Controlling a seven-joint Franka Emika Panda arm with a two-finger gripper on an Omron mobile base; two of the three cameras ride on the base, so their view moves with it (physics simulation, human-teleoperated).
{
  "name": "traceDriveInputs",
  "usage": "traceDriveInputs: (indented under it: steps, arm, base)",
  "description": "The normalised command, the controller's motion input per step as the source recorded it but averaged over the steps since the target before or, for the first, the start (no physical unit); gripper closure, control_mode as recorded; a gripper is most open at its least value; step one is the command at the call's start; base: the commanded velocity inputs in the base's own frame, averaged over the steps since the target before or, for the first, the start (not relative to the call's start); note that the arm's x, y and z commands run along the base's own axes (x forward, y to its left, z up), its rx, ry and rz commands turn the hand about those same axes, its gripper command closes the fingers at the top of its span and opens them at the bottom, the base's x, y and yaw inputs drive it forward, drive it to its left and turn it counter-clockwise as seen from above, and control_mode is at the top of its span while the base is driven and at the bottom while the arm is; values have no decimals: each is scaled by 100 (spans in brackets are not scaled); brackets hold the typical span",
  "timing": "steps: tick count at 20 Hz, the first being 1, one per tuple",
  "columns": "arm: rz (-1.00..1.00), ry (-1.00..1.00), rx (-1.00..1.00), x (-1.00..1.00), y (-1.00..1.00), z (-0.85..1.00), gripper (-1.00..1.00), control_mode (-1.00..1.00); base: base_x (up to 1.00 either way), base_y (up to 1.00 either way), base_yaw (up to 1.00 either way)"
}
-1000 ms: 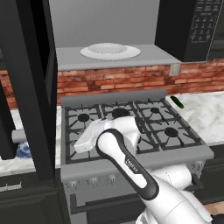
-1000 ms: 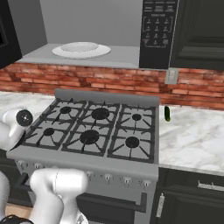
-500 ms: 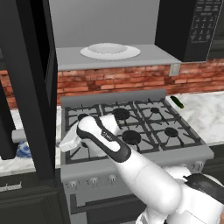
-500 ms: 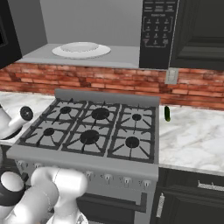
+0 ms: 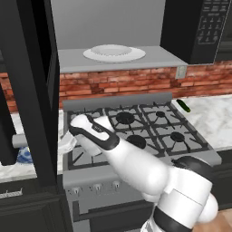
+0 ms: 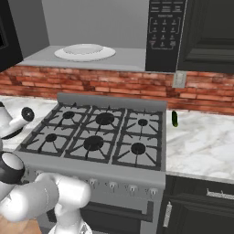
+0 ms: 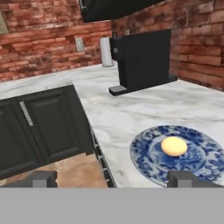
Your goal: Pick the egg from the counter and place it in the microwave.
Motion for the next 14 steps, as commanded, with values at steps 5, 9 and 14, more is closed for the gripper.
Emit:
traceDriveInputs:
  steps: [5, 9, 14]
  arm:
    - [-3, 0, -8, 3, 29, -2, -100, -100]
    - [-7, 0, -13, 1, 31, -13, -100, -100]
    - [-9, 0, -9, 21, 1, -15, -100, -100]
  base:
    - [0, 0, 0]
    - [0, 0, 0]
    - [0, 0, 0]
